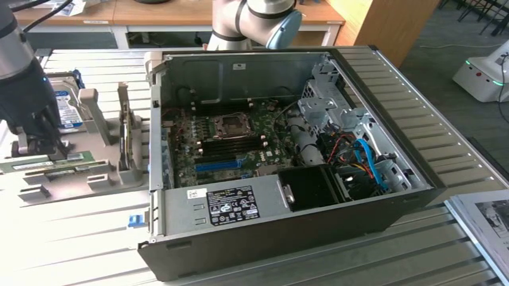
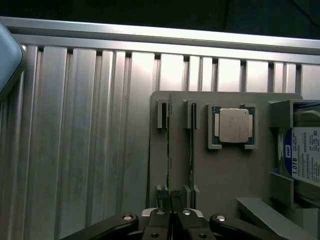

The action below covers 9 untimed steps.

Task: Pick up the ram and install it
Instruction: 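Pick up the ram and move it above insertion slot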

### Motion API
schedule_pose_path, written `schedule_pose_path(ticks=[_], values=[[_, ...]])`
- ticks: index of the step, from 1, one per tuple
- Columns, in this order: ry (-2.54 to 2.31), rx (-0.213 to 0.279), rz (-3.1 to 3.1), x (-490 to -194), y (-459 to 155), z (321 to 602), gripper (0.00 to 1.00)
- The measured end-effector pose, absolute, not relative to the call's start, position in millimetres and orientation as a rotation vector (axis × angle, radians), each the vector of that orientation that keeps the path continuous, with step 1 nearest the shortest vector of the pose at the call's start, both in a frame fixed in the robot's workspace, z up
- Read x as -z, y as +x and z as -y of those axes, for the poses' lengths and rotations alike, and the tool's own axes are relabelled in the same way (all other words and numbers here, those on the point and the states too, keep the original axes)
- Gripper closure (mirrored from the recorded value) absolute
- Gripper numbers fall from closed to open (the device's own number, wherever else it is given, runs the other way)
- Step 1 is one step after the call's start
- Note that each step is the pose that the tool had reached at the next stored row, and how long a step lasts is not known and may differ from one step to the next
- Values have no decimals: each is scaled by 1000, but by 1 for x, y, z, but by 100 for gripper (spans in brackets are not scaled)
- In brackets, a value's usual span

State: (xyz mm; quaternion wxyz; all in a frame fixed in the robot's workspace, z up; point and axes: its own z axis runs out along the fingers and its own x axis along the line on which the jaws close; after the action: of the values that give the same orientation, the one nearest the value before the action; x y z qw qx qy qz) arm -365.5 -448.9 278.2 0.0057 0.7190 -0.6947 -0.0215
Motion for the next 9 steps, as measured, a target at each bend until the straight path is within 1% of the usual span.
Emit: schedule_pose_path(ticks=[9], values=[[2250, 69, 2174, -296, -365, 449, 89]])
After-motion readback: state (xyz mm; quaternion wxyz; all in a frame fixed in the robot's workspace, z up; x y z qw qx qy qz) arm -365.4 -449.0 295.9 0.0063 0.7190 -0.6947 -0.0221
